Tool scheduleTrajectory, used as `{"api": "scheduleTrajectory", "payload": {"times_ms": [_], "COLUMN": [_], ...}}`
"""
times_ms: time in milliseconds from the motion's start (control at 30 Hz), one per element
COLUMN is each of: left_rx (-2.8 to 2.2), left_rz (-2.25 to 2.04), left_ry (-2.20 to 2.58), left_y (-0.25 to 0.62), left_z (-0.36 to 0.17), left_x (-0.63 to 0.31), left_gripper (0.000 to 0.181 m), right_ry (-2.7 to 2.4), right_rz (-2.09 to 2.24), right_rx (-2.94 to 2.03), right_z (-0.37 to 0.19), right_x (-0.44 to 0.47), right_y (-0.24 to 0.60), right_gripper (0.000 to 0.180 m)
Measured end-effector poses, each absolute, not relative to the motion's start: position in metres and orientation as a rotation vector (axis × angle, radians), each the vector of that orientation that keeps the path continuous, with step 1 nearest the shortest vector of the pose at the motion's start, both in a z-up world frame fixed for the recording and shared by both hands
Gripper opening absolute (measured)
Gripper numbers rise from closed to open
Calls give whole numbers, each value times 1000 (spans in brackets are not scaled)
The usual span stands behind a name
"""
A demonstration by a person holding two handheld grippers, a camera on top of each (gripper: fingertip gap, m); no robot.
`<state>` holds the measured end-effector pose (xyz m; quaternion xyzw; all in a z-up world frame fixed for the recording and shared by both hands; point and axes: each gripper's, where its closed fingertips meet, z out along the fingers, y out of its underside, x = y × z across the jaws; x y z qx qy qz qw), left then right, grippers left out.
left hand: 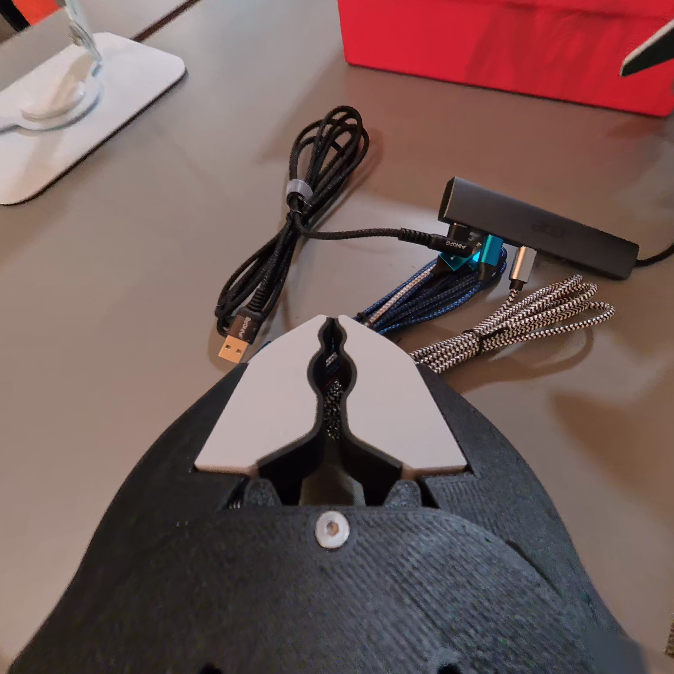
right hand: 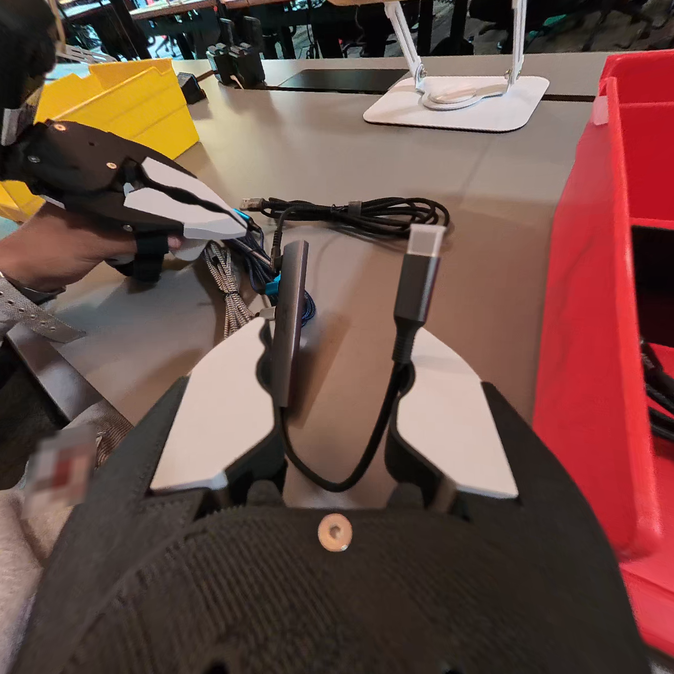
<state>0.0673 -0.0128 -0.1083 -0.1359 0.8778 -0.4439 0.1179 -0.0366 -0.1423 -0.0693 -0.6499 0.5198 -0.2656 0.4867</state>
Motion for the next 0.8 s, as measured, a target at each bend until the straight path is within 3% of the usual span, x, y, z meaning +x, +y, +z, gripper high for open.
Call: {"api": "scheduleTrajectory", "payload": {"times_ms": [100,300,533,667,800], "left_rx": [-447,-510,-353,-260,-199], "left_rz": [-1343,-1378,-1247,-1401,-1416], "left_ry": [2527,2547,2556,2503,2520], "left_y": [-10,-9,-15,-31,-43], "left_z": [-103,-102,-111,-95,-93], "left_x": [73,76,65,50,36], "left_gripper": [0,3,2,18,21], "right_ry": [1221,1044,1030,1067,1141], "right_rz": [-693,-776,-883,-789,-873], "right_rx": [-1562,-1664,-1862,-1767,-1711], "right_z": [-59,-52,-73,-69,-65], "right_x": [-37,-43,-42,-41,-35], "right_y": [-143,-120,-118,-118,-138], "right_gripper": [57,58,67,67,79]}}
